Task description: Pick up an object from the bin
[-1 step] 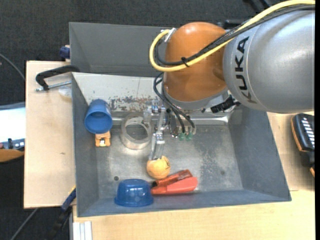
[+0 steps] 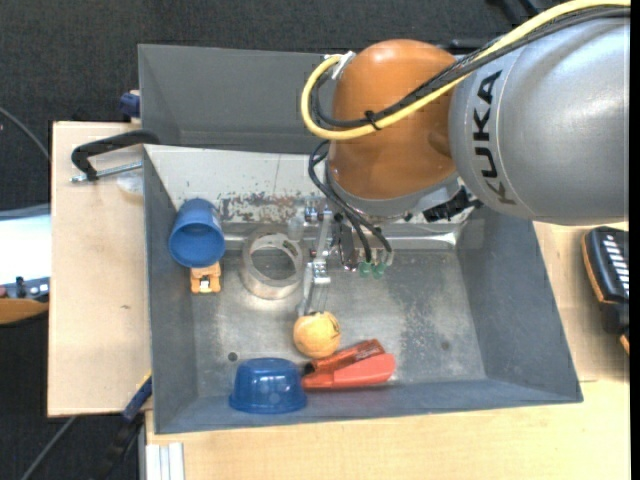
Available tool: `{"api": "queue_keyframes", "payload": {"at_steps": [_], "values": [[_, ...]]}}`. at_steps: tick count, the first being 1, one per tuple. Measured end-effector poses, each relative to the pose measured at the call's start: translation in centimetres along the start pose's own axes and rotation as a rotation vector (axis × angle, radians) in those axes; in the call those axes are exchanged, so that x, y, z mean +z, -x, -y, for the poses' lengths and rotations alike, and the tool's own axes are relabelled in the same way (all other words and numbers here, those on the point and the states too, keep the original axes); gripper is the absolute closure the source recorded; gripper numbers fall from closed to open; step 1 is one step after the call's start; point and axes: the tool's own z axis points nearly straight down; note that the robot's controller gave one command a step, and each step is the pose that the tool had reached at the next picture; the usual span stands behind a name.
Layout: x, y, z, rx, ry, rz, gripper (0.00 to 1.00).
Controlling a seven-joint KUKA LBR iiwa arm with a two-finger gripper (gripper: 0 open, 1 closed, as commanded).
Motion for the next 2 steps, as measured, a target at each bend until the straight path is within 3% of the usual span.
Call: {"api": "queue_keyframes", "payload": {"at_steps": [1,2], "values": [[6.8,2.7,-0.4,0.04,0.001,0.002,0.0],[9.0,4.4,-0.1,0.015,0.0,-0.004,0.0]]}}
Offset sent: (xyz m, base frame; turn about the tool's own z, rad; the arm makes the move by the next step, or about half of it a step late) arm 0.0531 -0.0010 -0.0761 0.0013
